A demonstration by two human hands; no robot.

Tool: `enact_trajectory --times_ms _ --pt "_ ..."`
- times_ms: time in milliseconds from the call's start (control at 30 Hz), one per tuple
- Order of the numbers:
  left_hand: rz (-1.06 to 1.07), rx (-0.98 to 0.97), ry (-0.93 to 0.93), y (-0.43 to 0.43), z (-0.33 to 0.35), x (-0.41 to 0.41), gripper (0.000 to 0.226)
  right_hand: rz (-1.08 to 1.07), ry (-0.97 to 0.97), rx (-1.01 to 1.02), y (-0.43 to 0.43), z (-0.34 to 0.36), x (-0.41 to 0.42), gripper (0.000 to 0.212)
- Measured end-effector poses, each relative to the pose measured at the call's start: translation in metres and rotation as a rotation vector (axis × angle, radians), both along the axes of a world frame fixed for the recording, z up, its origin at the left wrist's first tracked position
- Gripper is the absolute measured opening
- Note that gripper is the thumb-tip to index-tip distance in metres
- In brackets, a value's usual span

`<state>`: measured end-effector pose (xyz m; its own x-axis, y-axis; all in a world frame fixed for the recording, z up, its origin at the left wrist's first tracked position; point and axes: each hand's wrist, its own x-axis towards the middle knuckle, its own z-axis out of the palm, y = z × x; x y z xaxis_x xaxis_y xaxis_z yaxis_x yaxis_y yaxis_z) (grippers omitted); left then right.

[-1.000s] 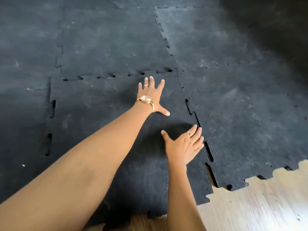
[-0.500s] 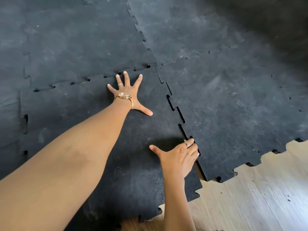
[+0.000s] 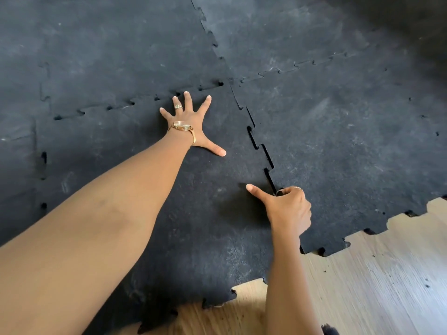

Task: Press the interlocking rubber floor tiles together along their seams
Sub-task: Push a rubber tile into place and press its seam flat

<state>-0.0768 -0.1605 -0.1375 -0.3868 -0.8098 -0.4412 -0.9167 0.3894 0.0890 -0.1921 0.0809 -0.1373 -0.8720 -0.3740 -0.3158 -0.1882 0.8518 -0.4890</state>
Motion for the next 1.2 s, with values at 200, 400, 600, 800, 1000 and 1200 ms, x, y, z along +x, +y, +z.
enact_trajectory --times_ms 200,400,600,800,1000,1200 --pt "0.004 0.044 0.02 0.003 0.01 0.007 0.157 0.02 0.095 -0.081 0.004 0.008 -0.001 0.079" --pt "0.068 0.103 0.036 0.015 0.012 0.011 0.155 0.073 0.14 -0.147 0.004 0.006 -0.014 0.074" --pt "0.145 0.06 0.003 0.031 0.0 -0.006 0.162 0.139 0.217 -0.102 -0.002 -0.01 -0.031 0.076" --pt "0.159 0.056 0.023 0.029 -0.006 -0.008 0.164 0.215 0.455 0.034 0.015 -0.031 0.015 0.07" --pt "0.157 0.051 0.026 0.029 -0.005 -0.01 0.162 0.293 0.391 0.121 0.004 -0.038 0.03 0.087" --pt "0.074 -0.055 0.055 0.014 -0.003 -0.004 0.141 0.296 0.424 0.187 0.003 -0.045 0.031 0.087"
